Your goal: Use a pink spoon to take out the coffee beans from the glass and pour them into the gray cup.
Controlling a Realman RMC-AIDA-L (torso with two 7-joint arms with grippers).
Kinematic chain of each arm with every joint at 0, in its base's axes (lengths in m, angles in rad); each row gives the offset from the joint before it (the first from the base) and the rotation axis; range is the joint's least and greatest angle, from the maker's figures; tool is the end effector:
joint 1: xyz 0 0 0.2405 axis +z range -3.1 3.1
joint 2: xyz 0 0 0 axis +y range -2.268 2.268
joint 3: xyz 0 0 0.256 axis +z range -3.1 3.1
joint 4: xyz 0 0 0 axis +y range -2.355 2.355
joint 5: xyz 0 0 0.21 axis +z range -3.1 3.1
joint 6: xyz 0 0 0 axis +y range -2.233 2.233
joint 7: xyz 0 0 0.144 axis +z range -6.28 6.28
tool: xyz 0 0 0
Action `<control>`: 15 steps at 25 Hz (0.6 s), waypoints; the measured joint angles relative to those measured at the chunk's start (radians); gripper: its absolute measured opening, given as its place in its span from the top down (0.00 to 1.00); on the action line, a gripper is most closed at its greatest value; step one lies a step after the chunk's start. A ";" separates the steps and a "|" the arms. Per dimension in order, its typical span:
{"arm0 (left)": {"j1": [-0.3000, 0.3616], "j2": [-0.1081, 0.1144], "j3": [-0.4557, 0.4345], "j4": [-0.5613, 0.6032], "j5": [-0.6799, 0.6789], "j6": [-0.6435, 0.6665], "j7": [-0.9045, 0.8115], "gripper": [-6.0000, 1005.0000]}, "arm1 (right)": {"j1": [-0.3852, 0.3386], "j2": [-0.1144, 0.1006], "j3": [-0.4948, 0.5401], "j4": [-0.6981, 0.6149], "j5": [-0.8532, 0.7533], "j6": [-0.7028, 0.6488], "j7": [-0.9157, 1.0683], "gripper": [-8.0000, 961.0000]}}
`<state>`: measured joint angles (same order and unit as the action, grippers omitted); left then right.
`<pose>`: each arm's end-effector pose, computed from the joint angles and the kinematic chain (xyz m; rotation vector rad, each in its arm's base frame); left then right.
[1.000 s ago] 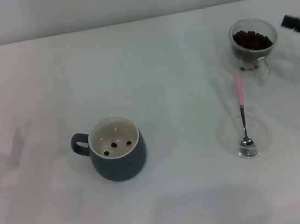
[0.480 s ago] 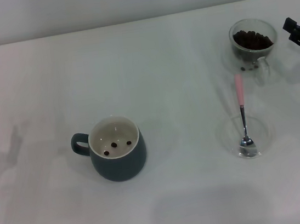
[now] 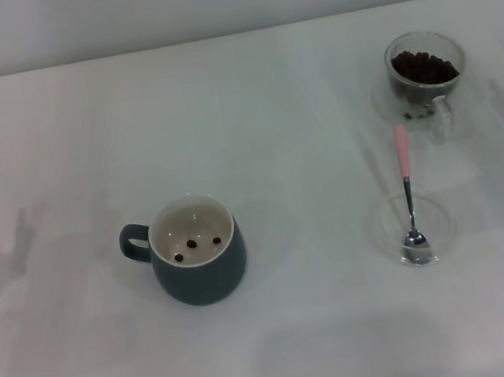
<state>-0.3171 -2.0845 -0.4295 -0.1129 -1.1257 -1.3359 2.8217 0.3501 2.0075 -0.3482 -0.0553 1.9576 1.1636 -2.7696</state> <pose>-0.3468 0.2730 -0.0242 -1.6389 -0.6468 -0.8131 0.4030 0.2931 0.0378 -1.5838 0.6415 0.5390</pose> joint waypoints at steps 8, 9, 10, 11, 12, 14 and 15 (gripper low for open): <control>-0.028 -0.001 0.000 -0.048 -0.080 0.090 -0.002 0.25 | 0.018 0.002 0.027 -0.006 0.008 -0.064 -0.029 0.24; -0.038 -0.001 0.000 -0.048 -0.082 0.108 -0.001 0.25 | 0.021 0.002 0.035 -0.006 0.008 -0.075 -0.029 0.23; -0.045 -0.001 0.000 -0.048 -0.083 0.121 0.001 0.25 | 0.023 0.002 0.041 -0.006 0.009 -0.084 -0.029 0.20; -0.050 -0.001 0.000 -0.048 -0.085 0.128 0.002 0.25 | 0.024 0.002 0.046 -0.004 0.009 -0.090 -0.028 0.17; -0.053 -0.002 0.000 -0.048 -0.089 0.133 0.002 0.25 | 0.024 0.002 0.050 -0.002 0.011 -0.093 -0.028 0.14; -0.058 -0.003 0.000 -0.052 -0.108 0.134 0.002 0.25 | 0.024 0.002 0.060 0.002 0.016 -0.094 -0.028 0.08; -0.059 -0.004 0.000 -0.058 -0.124 0.134 0.002 0.25 | 0.024 0.002 0.067 0.005 0.018 -0.094 -0.028 0.08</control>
<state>-0.3760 -2.0882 -0.4295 -0.1704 -1.2494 -1.2015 2.8236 0.3742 2.0096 -0.2813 -0.0504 1.9760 1.0695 -2.7972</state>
